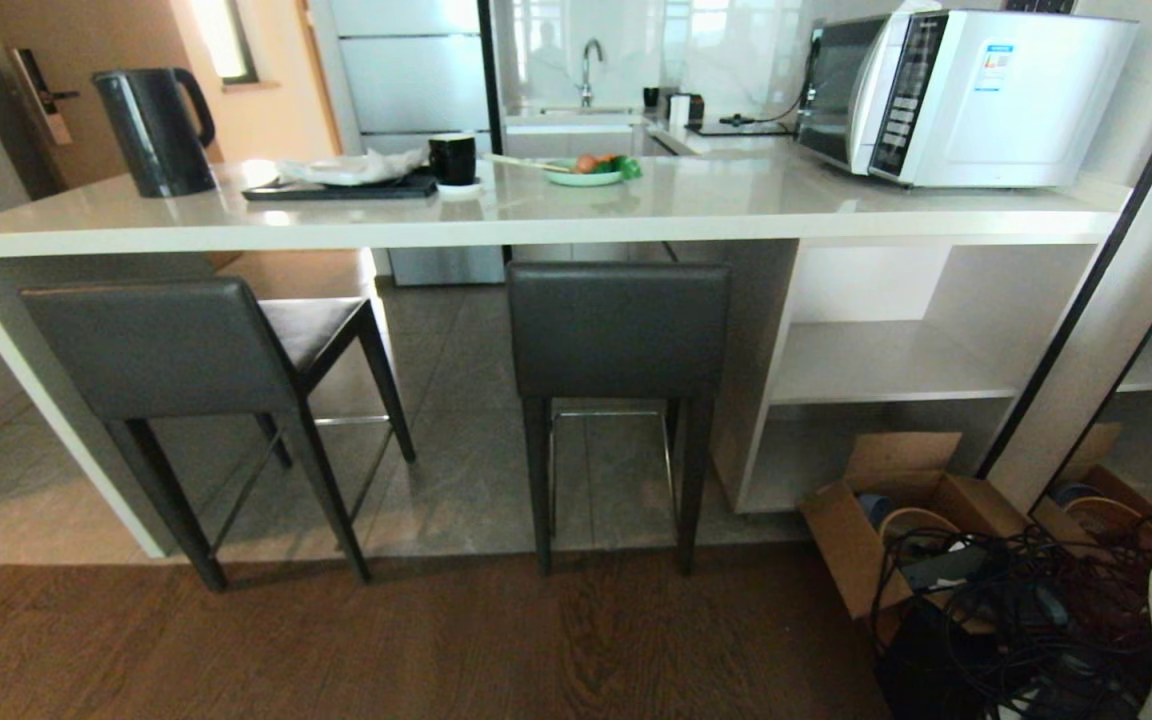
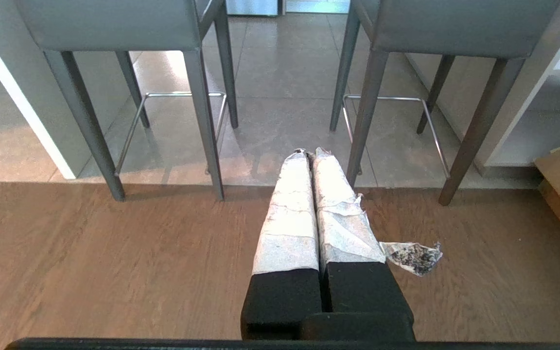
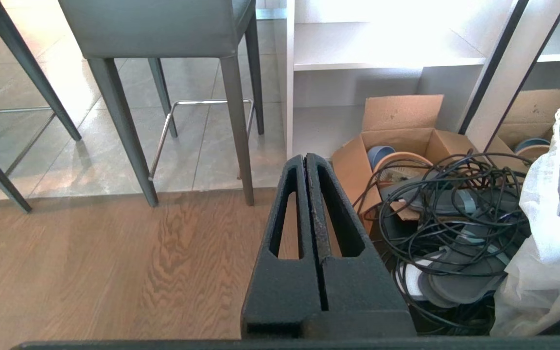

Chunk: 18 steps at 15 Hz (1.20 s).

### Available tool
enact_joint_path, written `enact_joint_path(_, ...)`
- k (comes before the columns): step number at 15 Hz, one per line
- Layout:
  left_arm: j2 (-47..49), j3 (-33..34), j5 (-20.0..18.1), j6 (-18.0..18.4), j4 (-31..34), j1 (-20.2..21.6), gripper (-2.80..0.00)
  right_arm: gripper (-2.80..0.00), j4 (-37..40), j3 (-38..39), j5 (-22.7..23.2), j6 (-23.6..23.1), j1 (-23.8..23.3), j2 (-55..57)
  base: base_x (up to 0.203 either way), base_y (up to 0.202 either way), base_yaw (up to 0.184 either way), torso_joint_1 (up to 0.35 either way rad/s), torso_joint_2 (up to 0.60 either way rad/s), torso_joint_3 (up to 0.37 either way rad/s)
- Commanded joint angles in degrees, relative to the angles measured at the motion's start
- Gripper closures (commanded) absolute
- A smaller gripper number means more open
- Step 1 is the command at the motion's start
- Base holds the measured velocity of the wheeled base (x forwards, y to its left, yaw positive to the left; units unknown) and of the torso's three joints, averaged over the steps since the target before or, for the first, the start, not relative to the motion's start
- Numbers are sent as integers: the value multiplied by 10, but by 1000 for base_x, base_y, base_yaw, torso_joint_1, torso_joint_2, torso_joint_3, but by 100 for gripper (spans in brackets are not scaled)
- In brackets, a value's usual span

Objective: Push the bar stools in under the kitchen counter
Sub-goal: Pull the gray chair out from under the dining table

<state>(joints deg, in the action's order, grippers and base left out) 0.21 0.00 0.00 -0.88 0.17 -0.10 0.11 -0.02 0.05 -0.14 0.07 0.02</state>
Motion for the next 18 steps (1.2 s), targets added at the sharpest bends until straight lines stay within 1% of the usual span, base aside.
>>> enact_joint_path(1,0,0,0,-1,0,0,0,0,0,0,0,0,0,0,0,0,0,0,0,0)
enact_joint_path(14,0,0,0,-1,0,0,0,0,0,0,-1,4,0,0,0,0,0,-2,5,3)
enact_joint_path(18,0,0,0,-1,0,0,0,0,0,0,-1,4,0,0,0,0,0,-124,352,226)
